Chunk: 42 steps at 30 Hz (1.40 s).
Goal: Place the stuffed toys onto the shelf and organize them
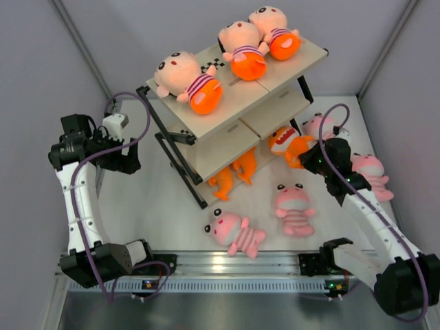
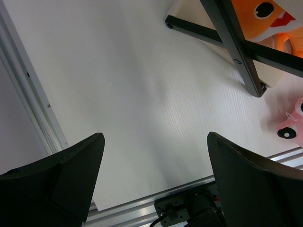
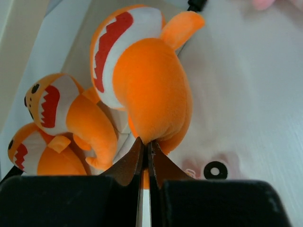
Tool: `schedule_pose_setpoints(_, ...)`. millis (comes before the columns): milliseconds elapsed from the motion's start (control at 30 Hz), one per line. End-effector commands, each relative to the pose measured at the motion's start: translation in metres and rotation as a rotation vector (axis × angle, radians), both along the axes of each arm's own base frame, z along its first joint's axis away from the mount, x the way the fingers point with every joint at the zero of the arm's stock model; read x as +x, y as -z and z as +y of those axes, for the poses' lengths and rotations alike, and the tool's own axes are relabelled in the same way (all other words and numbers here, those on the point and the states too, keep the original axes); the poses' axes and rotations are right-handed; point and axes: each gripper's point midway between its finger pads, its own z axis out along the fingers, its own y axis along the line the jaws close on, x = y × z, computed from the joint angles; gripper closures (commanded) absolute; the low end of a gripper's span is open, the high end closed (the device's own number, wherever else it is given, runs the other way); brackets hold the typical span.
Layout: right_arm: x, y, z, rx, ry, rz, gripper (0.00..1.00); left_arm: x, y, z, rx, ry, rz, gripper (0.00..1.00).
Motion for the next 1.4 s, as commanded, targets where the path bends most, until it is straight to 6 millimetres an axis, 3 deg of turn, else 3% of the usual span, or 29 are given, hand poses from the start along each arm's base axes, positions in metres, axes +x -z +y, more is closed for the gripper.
schedule_pose_setpoints(0,0.032,-0.044,0.033,0.062,-0.049,-0.154,1.0,0.006,-0.011,0.003,0.029,0.004,-0.058,0.04)
schedule_pose_setpoints(133,0.055,-0.052,0.065,0.083,-0.139,-0.239,1.0,0.007,-0.009,0.003,0.029,0.007,-0.052,0.04)
schedule_pose_setpoints(167,0.061,-0.043,0.068,0.085,-0.142,-0.223,1.0,0.007,-0.009,0.004,0.031,0.005,-0.051,0.04)
schedule_pose_setpoints(333,0.08,-0.034,0.068,0.103,-0.095,-0.237,1.0,0.007,-0.009,0.005,0.041,0.008,-0.05,0.04)
schedule_pose_setpoints(600,0.111,-0.007,0.091,0.127,-0.168,-0.261,1.0,0.008,-0.01,0.006,0.04,0.006,-0.051,0.04)
schedule_pose_setpoints(767,0.114,0.002,0.114,0.141,-0.314,-0.284,1.0,0.007,-0.011,0.008,0.057,0.001,-0.052,0.04)
schedule_pose_setpoints(933,0.12,0.018,0.107,0.15,-0.278,-0.239,1.0,0.008,-0.011,0.007,0.052,0.002,-0.054,0.04)
schedule_pose_setpoints(1033,0.122,0.032,0.099,0.138,-0.243,-0.191,0.94,0.007,-0.011,0.008,0.055,0.002,-0.055,0.04)
schedule_pose_setpoints(1133,0.117,0.034,0.098,0.132,-0.244,-0.151,0.7,0.007,-0.012,0.007,0.056,0.002,-0.058,0.04)
schedule_pose_setpoints(1167,0.111,0.032,0.098,0.128,-0.252,-0.13,0.53,0.006,-0.011,0.007,0.056,0.003,-0.056,0.04)
schedule_pose_setpoints(1300,0.086,0.007,0.086,0.074,-0.233,-0.121,0.35,0.006,-0.011,0.007,0.057,0.007,-0.056,0.04)
schedule_pose_setpoints(1333,0.079,-0.016,0.077,0.034,-0.198,-0.143,0.34,0.006,-0.011,0.007,0.056,0.008,-0.058,0.04)
schedule_pose_setpoints(1367,0.073,-0.02,0.067,-0.006,-0.156,-0.122,0.32,0.006,-0.012,0.006,0.056,0.011,-0.061,0.04)
